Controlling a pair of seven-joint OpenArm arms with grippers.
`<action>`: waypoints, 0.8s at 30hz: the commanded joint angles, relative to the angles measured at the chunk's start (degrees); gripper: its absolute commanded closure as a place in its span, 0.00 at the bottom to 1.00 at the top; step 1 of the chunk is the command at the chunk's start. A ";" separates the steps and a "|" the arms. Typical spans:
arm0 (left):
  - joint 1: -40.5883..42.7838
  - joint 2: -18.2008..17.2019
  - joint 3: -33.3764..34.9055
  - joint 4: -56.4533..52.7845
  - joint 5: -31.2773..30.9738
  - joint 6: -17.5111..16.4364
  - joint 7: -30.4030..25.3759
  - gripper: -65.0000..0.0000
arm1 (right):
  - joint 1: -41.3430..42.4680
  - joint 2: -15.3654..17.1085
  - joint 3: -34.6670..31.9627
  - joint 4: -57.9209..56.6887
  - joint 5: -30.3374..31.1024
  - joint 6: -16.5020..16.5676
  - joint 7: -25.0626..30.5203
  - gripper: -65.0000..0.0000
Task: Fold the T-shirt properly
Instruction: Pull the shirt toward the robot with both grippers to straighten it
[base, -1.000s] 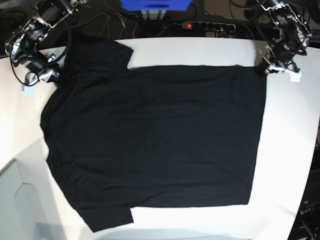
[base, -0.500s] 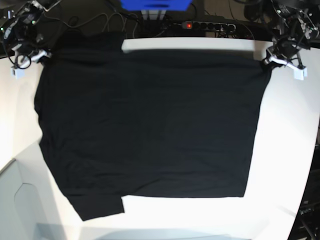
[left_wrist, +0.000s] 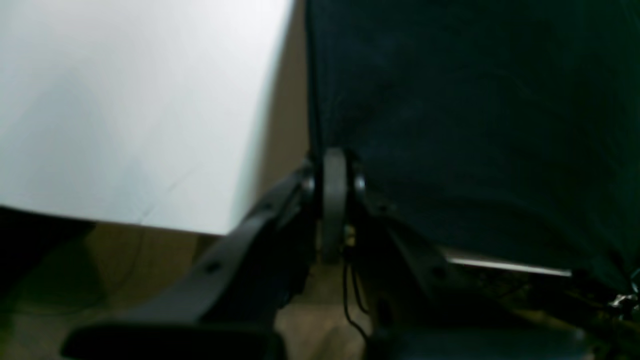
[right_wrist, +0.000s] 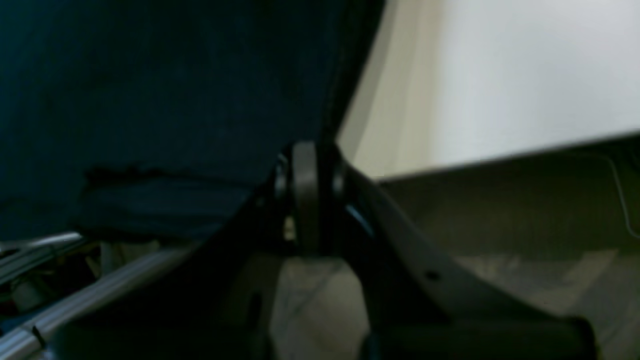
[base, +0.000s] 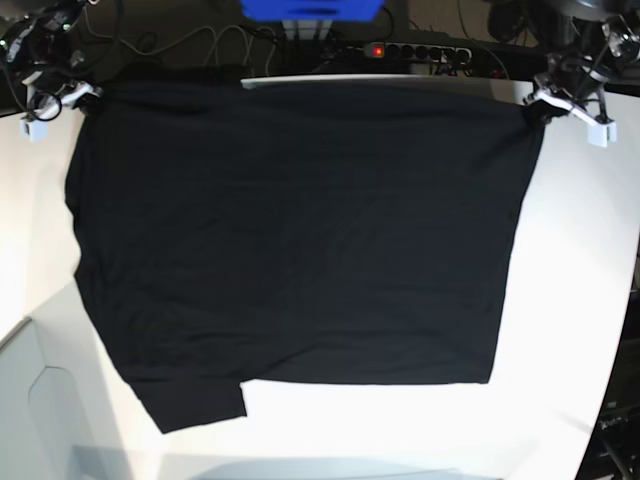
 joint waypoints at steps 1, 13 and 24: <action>0.95 -0.65 -0.56 1.08 -0.68 -0.10 -0.49 1.00 | -1.03 0.84 0.83 1.70 -0.59 0.60 -0.50 1.00; -1.34 2.08 -0.30 1.44 1.95 -5.72 0.13 1.00 | -0.33 0.57 3.47 9.43 -0.59 0.60 -0.50 1.00; -13.47 2.08 6.38 0.20 3.10 -2.91 1.80 1.00 | 13.03 0.40 -2.42 8.91 -0.94 0.60 -0.50 1.00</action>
